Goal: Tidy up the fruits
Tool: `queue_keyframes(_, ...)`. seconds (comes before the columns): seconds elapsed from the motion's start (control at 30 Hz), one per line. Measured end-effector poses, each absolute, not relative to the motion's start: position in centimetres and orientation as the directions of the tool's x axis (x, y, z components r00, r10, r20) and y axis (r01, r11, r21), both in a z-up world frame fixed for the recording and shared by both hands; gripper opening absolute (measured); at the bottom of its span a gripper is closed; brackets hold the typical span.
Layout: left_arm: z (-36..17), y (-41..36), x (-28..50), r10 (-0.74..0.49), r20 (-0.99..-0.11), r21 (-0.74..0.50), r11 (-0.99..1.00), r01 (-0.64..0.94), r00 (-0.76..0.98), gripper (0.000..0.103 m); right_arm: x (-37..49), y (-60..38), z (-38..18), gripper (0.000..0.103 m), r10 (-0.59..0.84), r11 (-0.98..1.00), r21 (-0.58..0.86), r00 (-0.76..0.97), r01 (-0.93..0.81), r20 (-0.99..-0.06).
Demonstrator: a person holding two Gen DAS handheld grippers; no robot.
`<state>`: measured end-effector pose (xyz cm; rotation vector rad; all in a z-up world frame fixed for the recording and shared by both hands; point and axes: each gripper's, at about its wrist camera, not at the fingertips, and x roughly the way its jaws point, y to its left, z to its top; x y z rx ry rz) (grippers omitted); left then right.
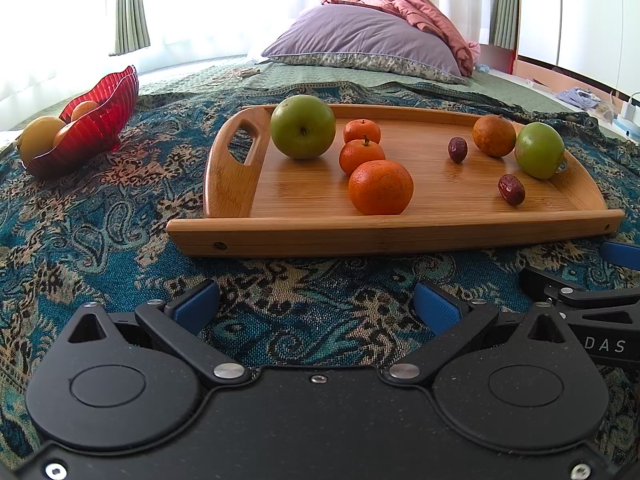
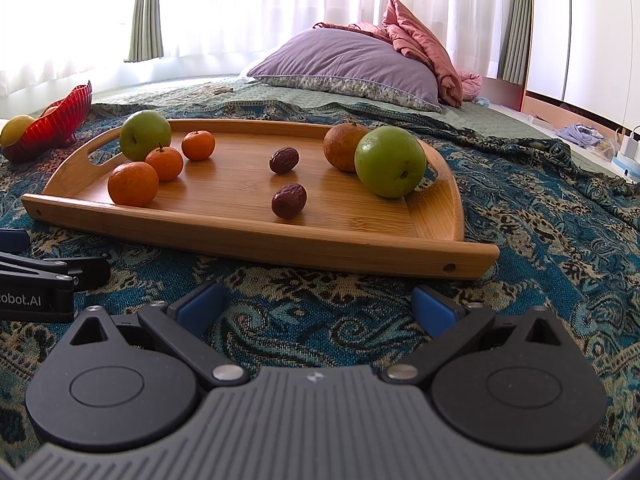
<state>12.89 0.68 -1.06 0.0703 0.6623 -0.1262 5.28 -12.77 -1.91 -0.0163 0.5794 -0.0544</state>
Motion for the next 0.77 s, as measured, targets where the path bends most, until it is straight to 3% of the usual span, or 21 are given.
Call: queue_keyframes(0.77,-0.84,0.69,12.97,-0.094,-0.607,0.026,0.990,0.137,0.789,0.103,5.23,-12.72,-1.93,0.103,-0.055,0.998,-0.030,0.836,0.046,-0.546)
